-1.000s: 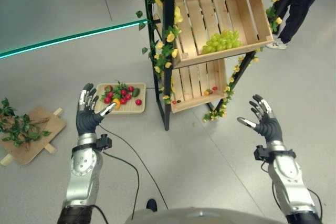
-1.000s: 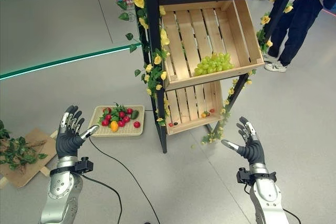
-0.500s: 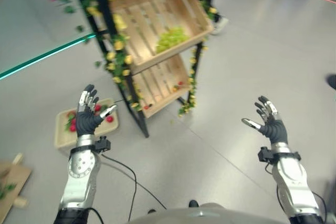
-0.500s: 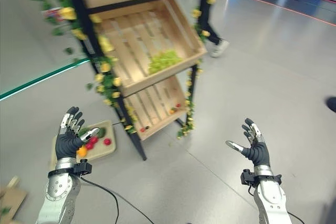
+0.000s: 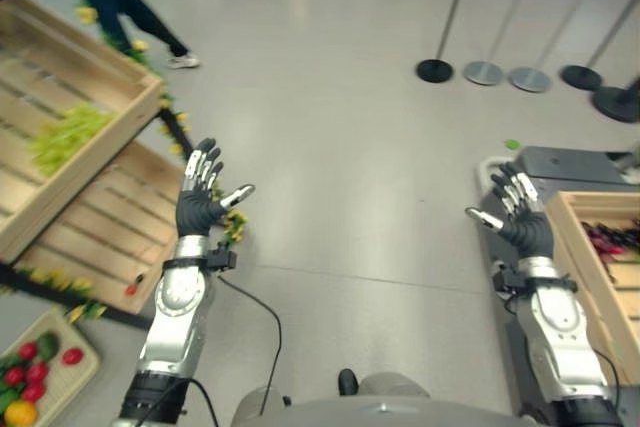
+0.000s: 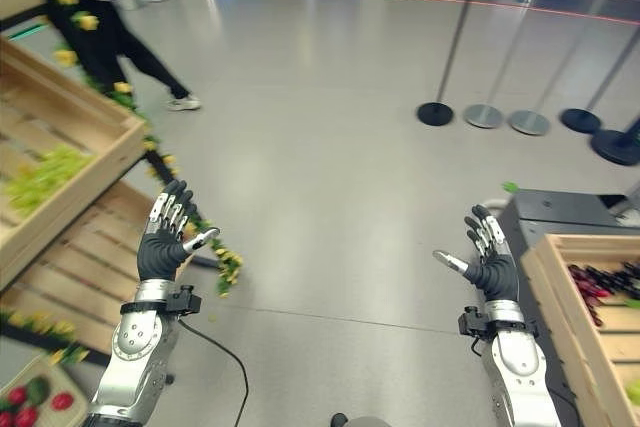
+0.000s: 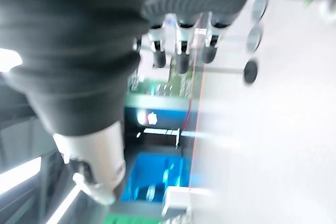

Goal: Pick up the fruits from the basket on one side to the basket on the other side

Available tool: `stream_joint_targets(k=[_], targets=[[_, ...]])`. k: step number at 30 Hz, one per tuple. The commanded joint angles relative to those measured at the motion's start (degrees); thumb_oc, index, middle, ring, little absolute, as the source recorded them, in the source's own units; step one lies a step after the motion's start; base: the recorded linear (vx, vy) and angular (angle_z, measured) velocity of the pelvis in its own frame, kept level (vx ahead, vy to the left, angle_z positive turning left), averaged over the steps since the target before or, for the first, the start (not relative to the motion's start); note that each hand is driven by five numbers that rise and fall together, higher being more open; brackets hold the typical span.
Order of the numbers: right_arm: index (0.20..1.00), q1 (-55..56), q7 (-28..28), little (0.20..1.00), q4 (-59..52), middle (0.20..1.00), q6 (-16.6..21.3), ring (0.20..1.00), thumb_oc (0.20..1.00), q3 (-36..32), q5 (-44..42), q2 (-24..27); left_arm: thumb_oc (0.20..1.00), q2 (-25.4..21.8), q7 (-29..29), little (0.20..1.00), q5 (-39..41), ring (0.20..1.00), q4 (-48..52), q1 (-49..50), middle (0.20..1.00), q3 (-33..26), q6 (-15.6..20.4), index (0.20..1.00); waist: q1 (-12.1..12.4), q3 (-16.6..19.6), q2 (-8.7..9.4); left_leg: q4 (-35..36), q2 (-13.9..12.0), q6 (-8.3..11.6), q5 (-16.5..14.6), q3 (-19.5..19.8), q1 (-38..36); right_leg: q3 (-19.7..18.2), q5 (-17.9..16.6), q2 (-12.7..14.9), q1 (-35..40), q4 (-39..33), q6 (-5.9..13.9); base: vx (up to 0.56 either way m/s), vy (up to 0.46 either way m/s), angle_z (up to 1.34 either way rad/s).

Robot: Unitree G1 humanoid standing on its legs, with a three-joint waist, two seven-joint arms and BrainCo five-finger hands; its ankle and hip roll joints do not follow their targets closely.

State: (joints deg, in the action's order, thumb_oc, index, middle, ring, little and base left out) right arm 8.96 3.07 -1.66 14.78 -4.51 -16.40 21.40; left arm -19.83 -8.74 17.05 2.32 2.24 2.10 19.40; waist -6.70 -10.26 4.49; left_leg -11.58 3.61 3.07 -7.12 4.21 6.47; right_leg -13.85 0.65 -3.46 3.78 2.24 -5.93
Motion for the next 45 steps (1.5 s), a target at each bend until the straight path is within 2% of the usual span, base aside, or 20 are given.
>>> stream_joint_targets(k=[1,4,6,12,13,15,16,17,18,19,20,22,23,24,26,28,35,38,40,45], targets=[[1.000,-0.69,-0.45,1.000,-1.89,1.000,3.55,1.000,1.000,0.96,-0.17,2.55,1.000,-1.89,-1.52,1.000,-1.77,1.000,1.58,-2.50,1.000,-1.43,3.01,1.000,3.54,-0.16,-2.08,1.76,-0.31,1.74,11.32,14.63,5.35,-2.28,5.83,-3.13,3.12,-0.26,8.31,0.17,-0.023,-2.30],[1.000,-0.24,-1.20,1.000,-1.69,1.000,3.07,1.000,1.000,0.97,-0.06,2.80,1.000,-2.11,-1.46,1.000,-1.86,1.000,0.93,-2.92,1.000,-1.17,3.09,1.000,4.12,0.37,-2.10,0.95,1.13,1.83,10.76,16.92,4.90,-6.20,6.30,-3.65,3.19,0.24,9.26,0.15,0.155,-1.77],[1.000,0.37,-2.45,1.000,-0.86,1.000,1.97,1.000,1.000,0.71,-0.15,2.83,1.000,-1.91,0.04,1.000,-1.33,1.000,1.17,-2.66,1.000,-1.00,2.83,1.000,4.30,1.41,-2.38,1.86,2.58,0.06,8.15,18.32,1.56,-9.82,7.26,-3.12,3.50,1.37,10.02,0.19,0.314,-1.40],[1.000,0.09,-2.81,1.000,-0.23,1.000,0.85,1.000,1.000,0.04,1.08,2.24,1.000,-2.72,1.57,1.000,-0.80,1.000,0.50,-4.65,1.000,0.95,2.62,1.000,2.64,2.80,-2.44,4.34,1.75,-2.65,5.81,7.99,-0.80,-12.27,7.80,0.54,0.91,4.20,14.46,0.12,0.351,-1.20],[1.000,-0.92,-2.46,1.000,0.04,1.000,0.52,1.000,1.000,0.30,2.28,2.40,1.000,-3.60,1.86,1.000,-1.76,1.000,1.08,-5.06,1.000,1.42,2.46,1.000,2.53,2.65,-2.26,4.69,1.88,-3.90,4.50,4.50,-0.91,-11.85,7.68,1.59,-2.23,6.04,16.06,-0.03,0.285,-1.24],[1.000,-1.41,-2.65,1.000,-0.08,1.000,0.34,1.000,1.000,0.37,2.36,2.37,1.000,-3.58,2.21,1.000,-1.47,1.000,1.10,-4.86,1.000,1.52,2.48,1.000,2.68,2.71,-2.02,5.31,1.60,-4.18,4.11,2.41,-1.10,-11.50,6.54,1.91,-3.87,5.70,16.56,-0.08,0.236,-1.51],[1.000,-3.25,-1.95,1.000,-0.32,1.000,0.67,1.000,1.000,1.28,3.37,1.90,1.000,-4.15,2.07,1.000,-1.69,1.000,0.62,-5.84,1.000,2.27,2.30,1.000,2.72,1.43,-1.35,6.50,0.64,-4.12,3.26,-1.81,-1.53,-4.66,2.92,4.77,-8.60,3.71,17.53,-0.20,0.159,-1.61],[1.000,-3.90,-1.76,1.000,-0.39,1.000,0.83,1.000,1.000,1.85,3.61,1.35,1.000,-4.67,2.10,1.000,-1.71,1.000,0.42,-6.02,1.000,2.42,2.19,1.000,3.40,1.30,-1.75,7.48,-0.89,-3.79,3.29,-4.19,-1.54,2.62,2.18,7.53,-10.28,2.36,17.34,-0.20,0.157,-1.64],[1.000,-3.94,-1.75,1.000,-0.39,1.000,0.82,1.000,1.000,1.86,3.62,1.32,1.000,-4.70,2.10,1.000,-1.71,1.000,0.39,-6.07,1.000,2.40,2.21,1.000,3.35,1.37,-1.73,7.57,-0.91,-3.75,3.52,-4.14,-1.37,2.67,1.93,7.53,-10.39,2.19,17.33,-0.12,0.126,-2.00],[1.000,-4.91,-1.68,1.000,-0.05,1.000,1.47,1.000,1.000,2.76,4.78,1.05,1.000,-5.20,2.12,1.000,-2.02,1.000,0.28,-5.74,1.000,1.81,2.51,1.000,3.80,0.96,-2.32,8.93,-2.91,-3.28,3.27,-8.32,-2.44,13.20,0.20,11.59,-10.62,0.15,16.78,-0.06,0.143,-1.51],[1.000,-4.96,-1.76,1.000,0.32,1.000,1.33,1.000,1.000,2.75,5.08,0.93,1.000,-5.36,2.54,1.000,-2.22,1.000,0.50,-5.47,1.000,1.34,2.56,1.000,3.77,0.78,-2.31,9.18,-3.21,-3.42,2.67,-9.76,-3.20,15.27,-0.26,12.52,-10.42,-0.35,16.62,-0.08,0.186,-1.39],[1.000,-5.73,-1.72,1.000,1.10,1.000,1.41,1.000,1.000,3.59,5.53,0.14,1.000,-5.86,2.65,1.000,-2.57,1.000,1.06,-3.42,1.000,-0.58,2.57,1.000,5.82,0.31,-1.91,9.39,-4.31,-3.10,1.51,-15.03,-4.69,26.47,-2.55,16.61,-11.07,-1.37,17.15,-0.08,0.082,-1.15],[1.000,-5.77,-1.71,1.000,1.11,1.000,1.41,1.000,1.000,3.63,5.54,0.10,1.000,-5.90,2.68,1.000,-2.56,1.000,1.12,-3.38,1.000,-0.65,2.54,1.000,5.87,0.39,-1.78,9.40,-4.22,-3.14,1.69,-15.15,-4.50,26.34,-2.83,16.67,-11.24,-1.54,17.14,-0.08,0.033,-1.87],[1.000,-5.82,-1.30,1.000,1.23,1.000,1.45,1.000,1.000,3.77,5.87,-0.24,1.000,-5.71,2.65,1.000,-2.43,1.000,1.74,-1.63,1.000,-1.82,2.39,1.000,7.12,0.21,-1.44,9.02,-4.97,-2.65,0.77,-18.47,-5.52,33.69,-4.05,18.89,-10.47,-2.04,17.62,-0.05,0.016,-2.04],[1.000,-5.04,-1.77,1.000,1.47,1.000,0.95,1.000,1.000,3.60,6.06,-0.53,1.000,-5.65,3.00,1.000,-3.01,1.000,2.68,-0.32,1.000,-2.87,2.08,1.000,7.06,0.42,-0.67,8.41,-5.42,-2.61,-0.25,-21.91,-6.48,37.27,-5.74,20.81,-9.43,-2.21,18.06,-0.02,0.024,-1.76],[1.000,-2.44,-2.53,1.000,0.92,1.000,0.48,1.000,1.000,1.69,7.07,-0.44,1.000,-5.23,3.14,1.000,-3.12,1.000,2.37,-1.46,1.000,-2.32,1.89,1.000,4.81,0.89,-0.09,8.00,-5.11,-3.00,-0.62,-22.96,-7.21,30.15,-5.25,20.28,-9.01,0.46,18.73,0.03,-0.004,-0.85],[1.000,-3.35,-0.91,1.000,3.18,1.000,-0.31,1.000,1.000,1.59,7.21,0.09,1.000,-4.32,2.91,1.000,-1.22,1.000,1.25,-0.51,1.000,-3.90,1.07,1.000,4.56,3.22,0.47,10.81,-7.41,-1.37,0.06,-29.90,-9.41,30.54,-6.13,20.70,-6.18,-4.79,20.52,0.03,-0.165,-0.80],[1.000,-3.72,-0.53,1.000,2.63,1.000,-0.03,1.000,1.000,1.71,6.40,0.09,1.000,-3.60,1.89,1.000,-0.60,1.000,-0.46,-0.61,1.000,-4.33,1.13,1.000,2.90,2.66,0.88,11.26,-9.79,-0.03,3.54,-30.63,-9.06,26.87,-4.31,17.63,-7.58,-4.06,18.41,0.00,-0.372,-0.89],[1.000,-3.80,-0.53,1.000,2.15,1.000,0.16,1.000,1.000,1.71,6.02,0.14,1.000,-3.34,1.60,1.000,-0.45,1.000,-1.03,-0.90,1.000,-4.29,1.14,1.000,2.31,2.74,0.60,11.84,-11.16,0.75,4.52,-31.03,-9.40,26.91,-3.71,16.64,-7.83,-3.80,17.93,0.08,-0.318,-0.15],[1.000,-2.21,0.15,1.000,2.05,1.000,1.37,1.000,1.000,0.07,3.16,1.62,1.000,-2.97,2.12,1.000,-0.93,1.000,-1.03,-2.34,1.000,-2.04,1.14,1.000,-0.26,2.42,-1.30,9.94,-16.51,3.72,7.07,-28.63,-9.07,26.81,0.78,10.35,-5.44,-3.97,14.39,0.11,-0.335,0.26]])
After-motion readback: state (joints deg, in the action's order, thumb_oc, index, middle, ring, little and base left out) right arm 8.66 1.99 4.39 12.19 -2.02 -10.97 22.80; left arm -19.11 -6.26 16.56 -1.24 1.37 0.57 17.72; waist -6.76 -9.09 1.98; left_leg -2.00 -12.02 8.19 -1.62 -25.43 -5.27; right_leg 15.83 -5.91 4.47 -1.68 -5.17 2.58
